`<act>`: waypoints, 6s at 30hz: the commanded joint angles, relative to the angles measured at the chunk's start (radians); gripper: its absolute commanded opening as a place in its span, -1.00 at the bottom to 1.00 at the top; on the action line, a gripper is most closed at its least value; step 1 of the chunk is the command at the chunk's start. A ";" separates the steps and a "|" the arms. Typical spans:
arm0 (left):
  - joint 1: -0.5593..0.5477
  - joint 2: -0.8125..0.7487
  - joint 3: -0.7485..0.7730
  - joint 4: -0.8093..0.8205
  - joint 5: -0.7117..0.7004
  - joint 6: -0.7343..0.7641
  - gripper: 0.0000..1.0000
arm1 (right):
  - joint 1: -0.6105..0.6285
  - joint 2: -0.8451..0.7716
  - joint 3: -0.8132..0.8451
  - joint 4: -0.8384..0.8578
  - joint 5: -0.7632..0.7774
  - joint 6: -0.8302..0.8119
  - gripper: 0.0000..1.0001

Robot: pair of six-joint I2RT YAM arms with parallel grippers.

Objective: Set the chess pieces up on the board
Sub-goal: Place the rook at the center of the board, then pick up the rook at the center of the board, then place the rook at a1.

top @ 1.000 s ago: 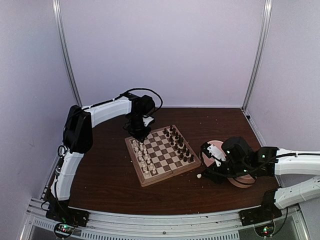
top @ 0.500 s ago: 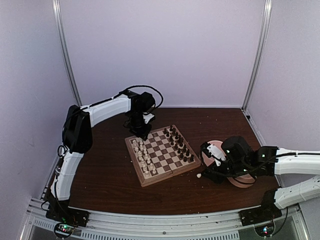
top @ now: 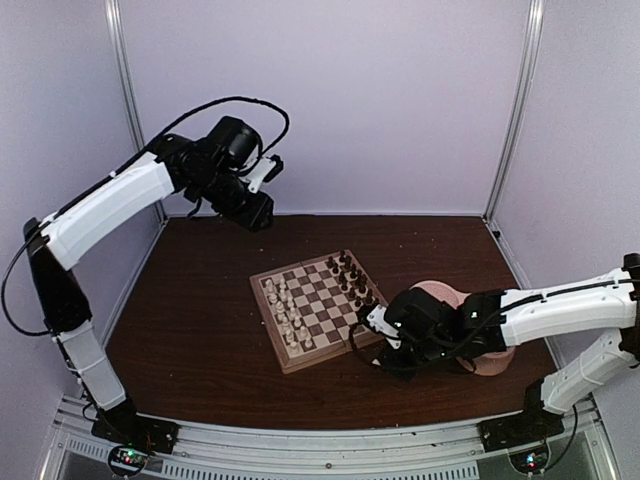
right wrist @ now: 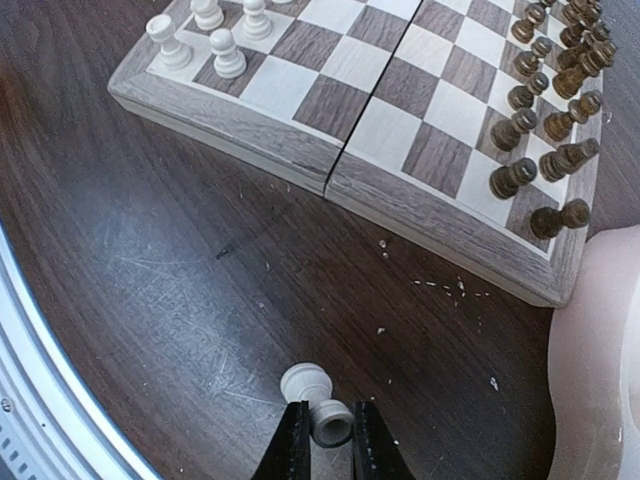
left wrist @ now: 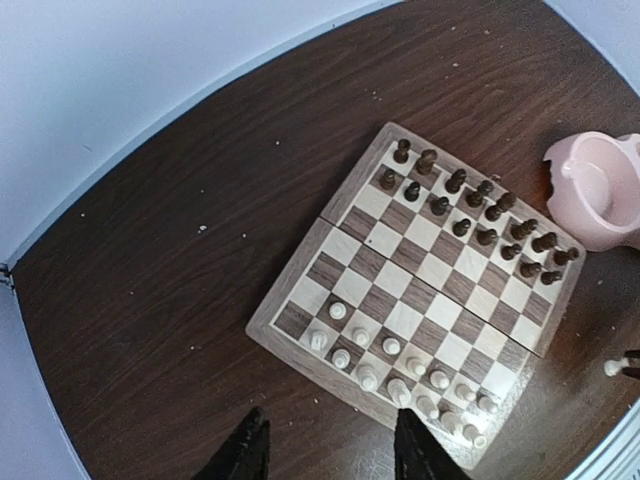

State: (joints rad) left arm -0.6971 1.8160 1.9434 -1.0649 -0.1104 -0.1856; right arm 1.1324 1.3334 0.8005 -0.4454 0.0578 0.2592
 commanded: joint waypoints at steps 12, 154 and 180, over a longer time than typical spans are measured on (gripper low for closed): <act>-0.018 -0.512 -0.538 0.304 -0.029 -0.075 0.29 | 0.119 0.288 0.150 -0.007 0.203 -0.017 -0.83; -0.573 0.323 -0.133 0.267 0.050 -0.317 -0.73 | -0.719 0.046 -0.244 0.699 -0.228 0.036 -0.72; 0.063 -0.065 -0.339 0.161 0.038 -0.195 -0.69 | -0.718 0.041 -0.253 0.665 -0.267 0.028 -0.71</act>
State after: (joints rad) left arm -0.6991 1.7229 1.5898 -0.9024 -0.1123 -0.4202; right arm 0.4191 1.3857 0.5552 0.2249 -0.1864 0.2913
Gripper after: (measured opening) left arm 0.156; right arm 0.144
